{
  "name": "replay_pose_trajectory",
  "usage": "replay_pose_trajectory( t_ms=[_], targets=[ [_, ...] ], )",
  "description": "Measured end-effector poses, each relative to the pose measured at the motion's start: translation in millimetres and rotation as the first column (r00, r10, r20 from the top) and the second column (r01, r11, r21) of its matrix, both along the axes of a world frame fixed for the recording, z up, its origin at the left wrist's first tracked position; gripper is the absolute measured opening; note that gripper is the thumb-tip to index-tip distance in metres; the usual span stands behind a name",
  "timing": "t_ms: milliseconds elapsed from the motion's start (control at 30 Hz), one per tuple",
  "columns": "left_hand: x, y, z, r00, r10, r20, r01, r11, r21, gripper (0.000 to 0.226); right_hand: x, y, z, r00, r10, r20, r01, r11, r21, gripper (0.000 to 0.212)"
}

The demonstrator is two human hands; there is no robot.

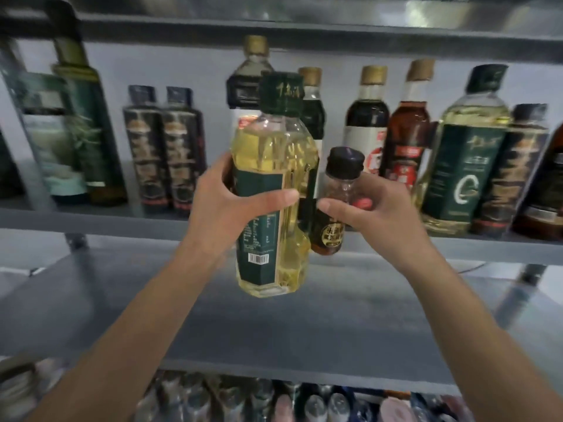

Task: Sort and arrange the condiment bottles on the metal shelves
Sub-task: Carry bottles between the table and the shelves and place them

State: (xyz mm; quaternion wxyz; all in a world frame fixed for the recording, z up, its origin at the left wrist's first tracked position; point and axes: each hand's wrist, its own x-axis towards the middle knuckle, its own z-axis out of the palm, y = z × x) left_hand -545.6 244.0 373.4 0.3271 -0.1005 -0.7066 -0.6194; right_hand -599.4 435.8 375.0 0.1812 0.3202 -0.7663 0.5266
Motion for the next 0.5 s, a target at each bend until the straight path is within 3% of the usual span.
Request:
replay_pose_trajectory(
  t_ms=[233,500],
  targets=[
    [-25,-70,22,0.997,0.027,-0.074,-0.018,0.992,0.121,0.064,-30,-86,13,0.999,-0.033,0.031,0.034,0.998,-0.047,0.020],
    [-57,-79,34,0.988,0.056,-0.147,-0.024,0.978,0.208,0.055,-53,-103,5,0.989,-0.054,0.136,0.056,0.998,-0.006,0.015]
  ],
)
